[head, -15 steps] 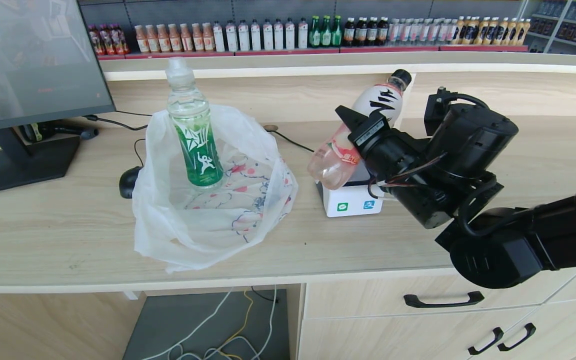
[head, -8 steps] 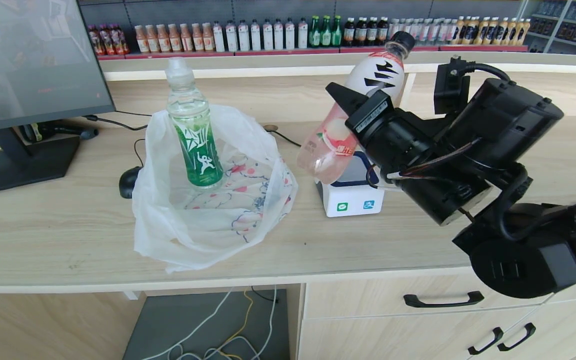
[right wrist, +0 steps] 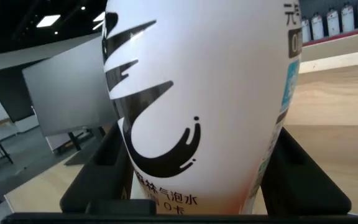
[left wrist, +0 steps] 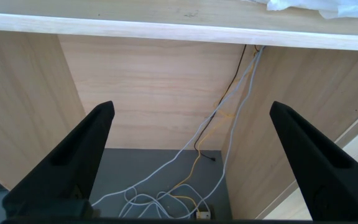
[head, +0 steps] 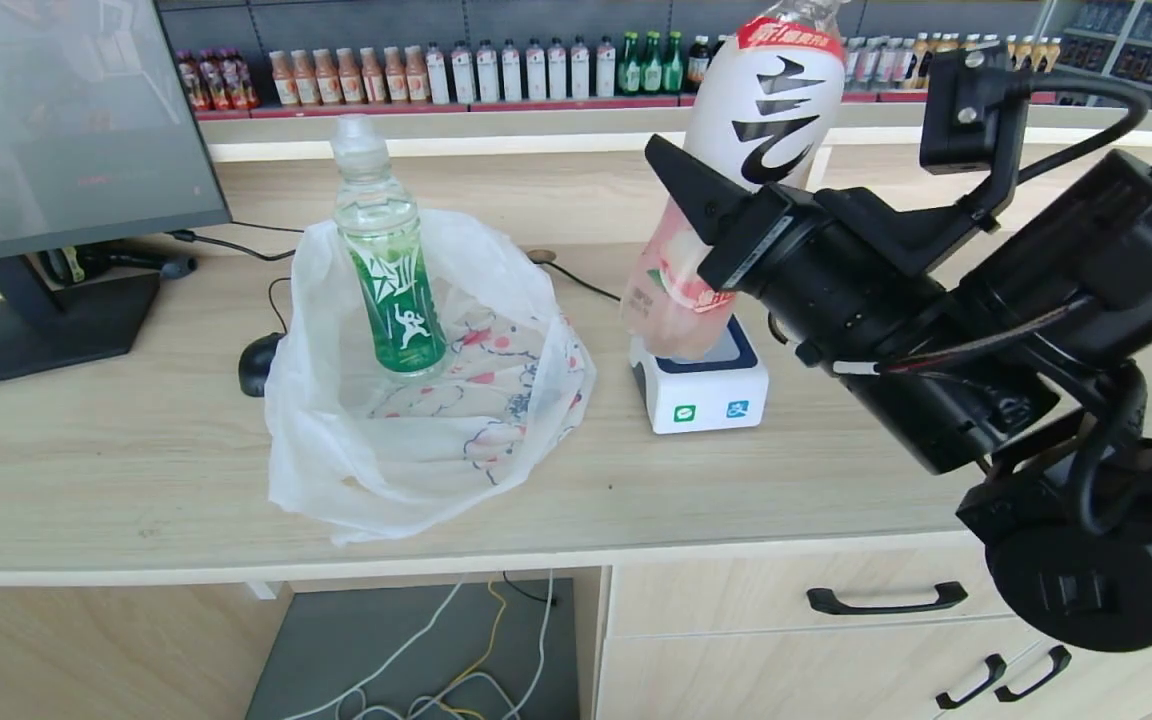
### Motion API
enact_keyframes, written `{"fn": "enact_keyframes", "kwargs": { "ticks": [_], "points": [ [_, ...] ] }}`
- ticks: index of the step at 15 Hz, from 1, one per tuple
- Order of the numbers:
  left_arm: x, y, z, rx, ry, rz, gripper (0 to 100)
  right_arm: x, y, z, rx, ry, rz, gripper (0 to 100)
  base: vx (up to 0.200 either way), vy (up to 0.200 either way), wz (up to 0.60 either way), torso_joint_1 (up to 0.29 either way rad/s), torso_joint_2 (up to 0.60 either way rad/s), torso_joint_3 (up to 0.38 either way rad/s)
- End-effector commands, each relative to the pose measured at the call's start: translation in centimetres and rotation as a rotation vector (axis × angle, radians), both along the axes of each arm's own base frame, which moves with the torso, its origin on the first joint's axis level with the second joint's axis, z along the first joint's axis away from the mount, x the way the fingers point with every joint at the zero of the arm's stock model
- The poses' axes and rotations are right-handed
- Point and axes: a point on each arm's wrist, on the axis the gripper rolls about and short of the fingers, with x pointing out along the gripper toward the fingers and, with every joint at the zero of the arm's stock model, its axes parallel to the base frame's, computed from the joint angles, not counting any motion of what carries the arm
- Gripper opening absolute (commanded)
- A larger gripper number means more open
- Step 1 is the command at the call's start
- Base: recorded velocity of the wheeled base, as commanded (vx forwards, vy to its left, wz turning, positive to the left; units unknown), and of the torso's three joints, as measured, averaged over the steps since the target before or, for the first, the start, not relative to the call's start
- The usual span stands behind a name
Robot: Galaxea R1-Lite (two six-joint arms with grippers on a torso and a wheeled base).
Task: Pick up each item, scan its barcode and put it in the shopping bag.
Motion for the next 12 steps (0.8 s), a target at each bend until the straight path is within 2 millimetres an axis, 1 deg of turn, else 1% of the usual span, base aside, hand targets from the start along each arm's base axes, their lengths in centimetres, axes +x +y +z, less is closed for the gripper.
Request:
{"fn": "enact_keyframes", "kwargs": {
  "ticks": [1,3,4,5,6,7,9,12],
  "points": [
    [0.0,0.0,0.0,0.001,-0.001,0.001,100,-1.5,-0.7,-2.3,-0.099,-0.036,-0.033,0,0.0,0.0,0.0,0.0,0.0,0.0],
    [0.0,0.0,0.0,0.001,-0.001,0.001,100,-2.9,-2.0,-5.7,-0.268,-0.116,-0.122,0,0.0,0.0,0.0,0.0,0.0,0.0],
    [0.0,0.0,0.0,0.001,-0.001,0.001,100,-3.3,-2.3,-6.3,-0.305,-0.11,-0.129,0,0.0,0.0,0.0,0.0,0.0,0.0],
    [0.0,0.0,0.0,0.001,-0.001,-0.001,100,-3.8,-2.8,-5.8,-0.304,-0.131,-0.141,0,0.0,0.0,0.0,0.0,0.0,0.0],
    [0.0,0.0,0.0,0.001,-0.001,0.001,100,-3.5,-2.5,-5.1,-0.287,-0.157,-0.148,0,0.0,0.0,0.0,0.0,0.0,0.0],
    [0.0,0.0,0.0,0.001,-0.001,0.001,100,-3.1,-2.4,-4.8,-0.279,-0.164,-0.157,0,0.0,0.0,0.0,0.0,0.0,0.0],
    [0.0,0.0,0.0,0.001,-0.001,0.001,100,-2.5,-2.0,-4.5,-0.287,-0.193,-0.168,0,0.0,0.0,0.0,0.0,0.0,0.0],
    [0.0,0.0,0.0,0.001,-0.001,0.001,100,-2.3,-1.7,-4.5,-0.3,-0.208,-0.183,0,0.0,0.0,0.0,0.0,0.0,0.0]
  ]
}}
